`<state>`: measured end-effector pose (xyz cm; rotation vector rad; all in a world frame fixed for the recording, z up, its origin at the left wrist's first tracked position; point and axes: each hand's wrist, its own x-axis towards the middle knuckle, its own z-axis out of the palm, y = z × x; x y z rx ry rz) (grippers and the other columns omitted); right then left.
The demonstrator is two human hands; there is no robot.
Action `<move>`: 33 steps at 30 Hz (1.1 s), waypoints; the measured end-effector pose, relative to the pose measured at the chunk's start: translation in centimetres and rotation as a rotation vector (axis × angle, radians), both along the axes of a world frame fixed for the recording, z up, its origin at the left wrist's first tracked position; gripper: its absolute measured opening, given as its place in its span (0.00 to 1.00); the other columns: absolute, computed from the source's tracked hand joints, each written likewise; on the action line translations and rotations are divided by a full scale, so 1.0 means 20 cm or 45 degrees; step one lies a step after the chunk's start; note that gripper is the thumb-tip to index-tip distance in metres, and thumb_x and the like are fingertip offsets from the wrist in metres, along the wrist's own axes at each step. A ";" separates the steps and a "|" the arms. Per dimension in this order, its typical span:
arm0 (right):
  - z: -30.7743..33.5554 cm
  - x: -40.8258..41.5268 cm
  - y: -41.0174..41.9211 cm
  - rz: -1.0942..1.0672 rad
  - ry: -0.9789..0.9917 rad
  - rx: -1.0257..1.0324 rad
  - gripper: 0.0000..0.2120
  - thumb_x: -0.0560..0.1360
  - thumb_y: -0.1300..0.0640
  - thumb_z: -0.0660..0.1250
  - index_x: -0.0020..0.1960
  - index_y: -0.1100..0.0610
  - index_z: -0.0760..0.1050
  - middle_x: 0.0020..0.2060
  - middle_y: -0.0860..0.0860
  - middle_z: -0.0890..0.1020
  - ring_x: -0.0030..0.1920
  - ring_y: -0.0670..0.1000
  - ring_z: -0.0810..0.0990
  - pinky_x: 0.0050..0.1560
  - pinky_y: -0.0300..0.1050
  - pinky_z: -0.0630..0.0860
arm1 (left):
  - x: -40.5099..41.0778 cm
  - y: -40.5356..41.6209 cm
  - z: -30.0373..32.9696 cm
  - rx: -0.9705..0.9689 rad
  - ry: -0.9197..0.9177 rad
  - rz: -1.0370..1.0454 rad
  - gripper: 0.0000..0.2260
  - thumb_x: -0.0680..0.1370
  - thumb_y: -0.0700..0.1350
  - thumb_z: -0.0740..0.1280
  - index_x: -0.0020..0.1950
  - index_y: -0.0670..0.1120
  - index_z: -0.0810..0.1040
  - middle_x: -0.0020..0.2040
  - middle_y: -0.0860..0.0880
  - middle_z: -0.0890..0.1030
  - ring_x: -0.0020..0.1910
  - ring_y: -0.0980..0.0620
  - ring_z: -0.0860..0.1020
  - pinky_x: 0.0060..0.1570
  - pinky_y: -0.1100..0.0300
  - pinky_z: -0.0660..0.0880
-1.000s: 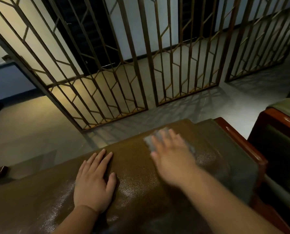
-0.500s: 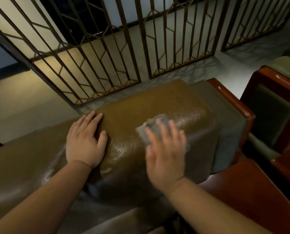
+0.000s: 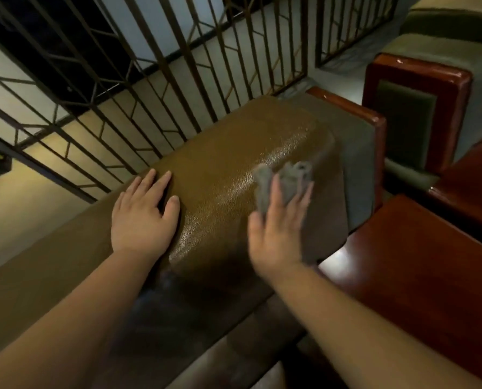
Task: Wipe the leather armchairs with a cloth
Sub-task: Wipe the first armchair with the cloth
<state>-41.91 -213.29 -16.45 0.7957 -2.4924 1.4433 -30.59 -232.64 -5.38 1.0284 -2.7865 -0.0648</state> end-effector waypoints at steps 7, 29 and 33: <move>-0.15 -0.19 0.17 -0.020 0.297 0.211 0.34 0.84 0.41 0.50 0.85 0.53 0.45 0.80 0.70 0.56 0.81 0.71 0.41 0.78 0.73 0.47 | 0.04 -0.01 -0.01 0.013 -0.041 -0.084 0.33 0.81 0.69 0.45 0.85 0.60 0.58 0.86 0.52 0.58 0.85 0.47 0.55 0.83 0.44 0.50; -0.24 0.12 -0.04 -0.226 -0.303 -0.308 0.38 0.84 0.36 0.45 0.85 0.57 0.43 0.83 0.63 0.41 0.83 0.60 0.37 0.81 0.65 0.47 | 0.02 0.01 -0.03 0.010 0.098 -0.113 0.31 0.82 0.67 0.49 0.83 0.59 0.63 0.84 0.51 0.64 0.83 0.45 0.61 0.81 0.41 0.56; -0.41 0.20 0.01 -0.100 -0.178 -0.153 0.37 0.83 0.34 0.40 0.84 0.53 0.36 0.83 0.58 0.36 0.82 0.58 0.33 0.81 0.67 0.46 | 0.01 0.02 -0.03 0.001 0.131 -0.137 0.32 0.81 0.68 0.49 0.83 0.60 0.64 0.83 0.52 0.65 0.83 0.46 0.61 0.81 0.41 0.57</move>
